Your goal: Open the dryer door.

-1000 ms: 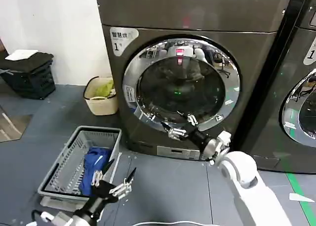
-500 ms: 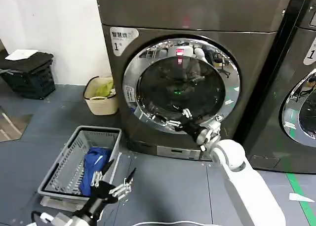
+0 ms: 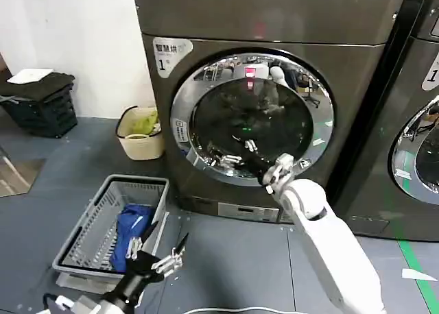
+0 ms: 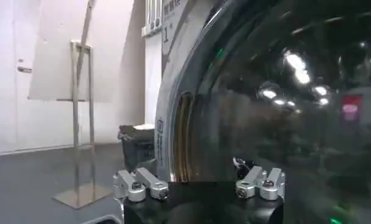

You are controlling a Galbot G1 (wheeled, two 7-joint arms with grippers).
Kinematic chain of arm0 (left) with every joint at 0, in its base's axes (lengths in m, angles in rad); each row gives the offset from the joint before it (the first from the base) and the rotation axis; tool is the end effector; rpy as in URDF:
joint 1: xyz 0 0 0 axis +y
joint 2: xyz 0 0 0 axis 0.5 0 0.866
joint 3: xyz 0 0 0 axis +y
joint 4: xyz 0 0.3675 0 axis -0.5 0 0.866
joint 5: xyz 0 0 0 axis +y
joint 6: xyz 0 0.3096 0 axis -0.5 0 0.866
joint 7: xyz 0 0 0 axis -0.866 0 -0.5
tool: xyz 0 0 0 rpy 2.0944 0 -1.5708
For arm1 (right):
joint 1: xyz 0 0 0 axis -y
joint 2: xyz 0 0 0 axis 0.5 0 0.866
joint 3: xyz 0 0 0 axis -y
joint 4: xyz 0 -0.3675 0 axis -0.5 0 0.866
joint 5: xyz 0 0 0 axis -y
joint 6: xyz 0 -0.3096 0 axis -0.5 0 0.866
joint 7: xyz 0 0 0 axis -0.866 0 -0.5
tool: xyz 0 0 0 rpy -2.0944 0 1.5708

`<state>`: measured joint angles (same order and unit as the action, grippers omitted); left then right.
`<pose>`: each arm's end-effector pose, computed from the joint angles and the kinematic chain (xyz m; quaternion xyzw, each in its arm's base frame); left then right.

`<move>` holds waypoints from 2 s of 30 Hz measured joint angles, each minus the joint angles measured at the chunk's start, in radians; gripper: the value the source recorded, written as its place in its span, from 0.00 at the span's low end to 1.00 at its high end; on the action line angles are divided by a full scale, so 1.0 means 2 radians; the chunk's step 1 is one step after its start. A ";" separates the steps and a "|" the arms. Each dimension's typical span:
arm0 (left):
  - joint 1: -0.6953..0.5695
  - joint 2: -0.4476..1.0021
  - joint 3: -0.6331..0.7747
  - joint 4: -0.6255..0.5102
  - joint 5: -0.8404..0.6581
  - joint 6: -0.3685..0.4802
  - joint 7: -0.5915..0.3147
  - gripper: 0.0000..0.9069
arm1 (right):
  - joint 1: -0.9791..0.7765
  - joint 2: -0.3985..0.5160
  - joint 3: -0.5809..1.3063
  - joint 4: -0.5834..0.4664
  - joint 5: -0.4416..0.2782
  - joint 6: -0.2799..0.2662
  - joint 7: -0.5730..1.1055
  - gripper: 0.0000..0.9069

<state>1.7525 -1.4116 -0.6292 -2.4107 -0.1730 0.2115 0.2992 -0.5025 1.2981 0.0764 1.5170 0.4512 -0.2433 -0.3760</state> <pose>0.0710 0.0432 -0.2336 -0.1715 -0.9845 -0.0044 0.0374 0.4488 0.0253 -0.2028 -0.3925 0.9187 -0.0095 0.0430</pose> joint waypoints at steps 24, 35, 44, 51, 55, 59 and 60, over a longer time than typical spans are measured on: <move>0.002 -0.002 0.003 0.001 0.003 -0.001 0.000 1.00 | 0.040 0.032 -0.026 -0.058 -0.013 0.004 0.002 1.00; 0.000 -0.002 0.003 0.002 0.003 -0.001 0.000 1.00 | 0.058 0.058 -0.035 -0.096 -0.029 0.011 0.005 1.00; 0.000 -0.002 0.003 0.002 0.002 -0.002 0.001 1.00 | 0.067 0.075 -0.044 -0.118 -0.043 0.014 0.023 1.00; 0.001 -0.002 0.003 0.002 0.002 -0.002 0.001 1.00 | 0.072 0.085 -0.051 -0.129 -0.044 0.015 0.032 1.00; 0.001 -0.004 0.003 0.002 0.002 -0.002 0.001 1.00 | 0.075 0.091 -0.052 -0.135 -0.044 0.015 0.032 1.00; 0.002 -0.005 0.004 0.003 0.003 -0.002 0.001 1.00 | 0.080 0.095 -0.053 -0.143 -0.044 0.015 0.029 1.00; 0.002 -0.005 0.004 0.003 0.004 -0.002 0.001 1.00 | 0.081 0.096 -0.053 -0.145 -0.044 0.015 0.026 1.00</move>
<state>1.7557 -1.4214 -0.6220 -2.4052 -0.1658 0.2073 0.3003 -0.3399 1.4904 -0.0298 1.2271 0.3632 -0.2129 -0.3233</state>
